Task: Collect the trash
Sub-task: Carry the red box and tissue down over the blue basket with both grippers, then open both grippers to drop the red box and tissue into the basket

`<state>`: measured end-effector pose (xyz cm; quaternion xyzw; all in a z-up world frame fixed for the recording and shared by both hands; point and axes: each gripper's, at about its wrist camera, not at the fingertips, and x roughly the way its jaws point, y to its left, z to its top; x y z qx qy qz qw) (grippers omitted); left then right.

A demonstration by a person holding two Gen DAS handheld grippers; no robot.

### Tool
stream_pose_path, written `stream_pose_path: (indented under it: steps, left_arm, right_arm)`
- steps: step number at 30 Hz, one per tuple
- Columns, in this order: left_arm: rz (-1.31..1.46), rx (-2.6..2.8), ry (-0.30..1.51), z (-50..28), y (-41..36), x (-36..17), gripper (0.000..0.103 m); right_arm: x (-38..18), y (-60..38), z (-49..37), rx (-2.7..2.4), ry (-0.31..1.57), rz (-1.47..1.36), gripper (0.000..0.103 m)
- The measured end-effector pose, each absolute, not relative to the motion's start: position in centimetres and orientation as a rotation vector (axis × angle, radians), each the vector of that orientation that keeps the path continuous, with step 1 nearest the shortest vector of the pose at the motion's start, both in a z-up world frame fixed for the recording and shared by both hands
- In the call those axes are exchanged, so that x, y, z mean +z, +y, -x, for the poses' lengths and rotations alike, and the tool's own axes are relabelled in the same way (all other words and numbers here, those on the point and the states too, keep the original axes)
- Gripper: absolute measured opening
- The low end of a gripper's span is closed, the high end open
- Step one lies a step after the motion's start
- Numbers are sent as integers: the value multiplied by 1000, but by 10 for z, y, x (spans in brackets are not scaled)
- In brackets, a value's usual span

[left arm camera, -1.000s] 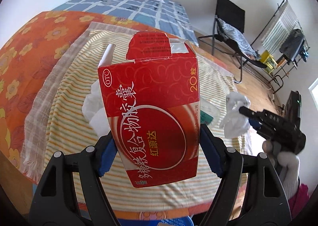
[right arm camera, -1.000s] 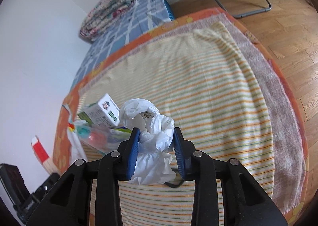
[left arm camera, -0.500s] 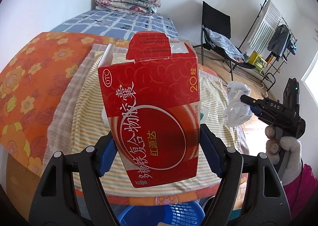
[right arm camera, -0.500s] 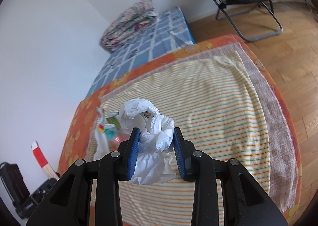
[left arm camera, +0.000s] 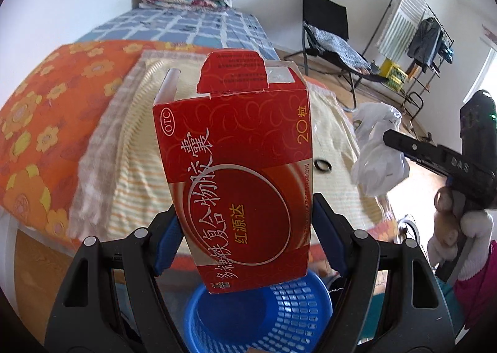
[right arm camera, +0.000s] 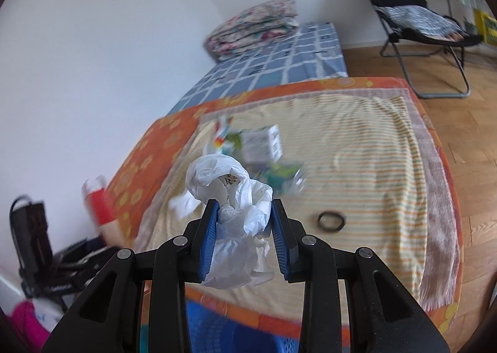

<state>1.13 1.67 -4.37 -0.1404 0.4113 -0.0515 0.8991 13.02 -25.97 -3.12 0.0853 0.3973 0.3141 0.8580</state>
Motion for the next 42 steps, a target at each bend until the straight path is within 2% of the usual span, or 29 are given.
stream_pose_path:
  steps: [9, 25, 42]
  left_arm:
    - [223, -167, 921, 30, -17, -83, 78]
    - [231, -158, 1095, 85, -33, -159, 78]
    - [228, -148, 1117, 93, -36, -169, 80]
  right_arm:
    - [-65, -251, -64, 714, 880, -64, 32]
    - [-130, -242, -10, 734, 1038, 42, 32]
    - [-164, -226, 10, 740, 1114, 127, 33]
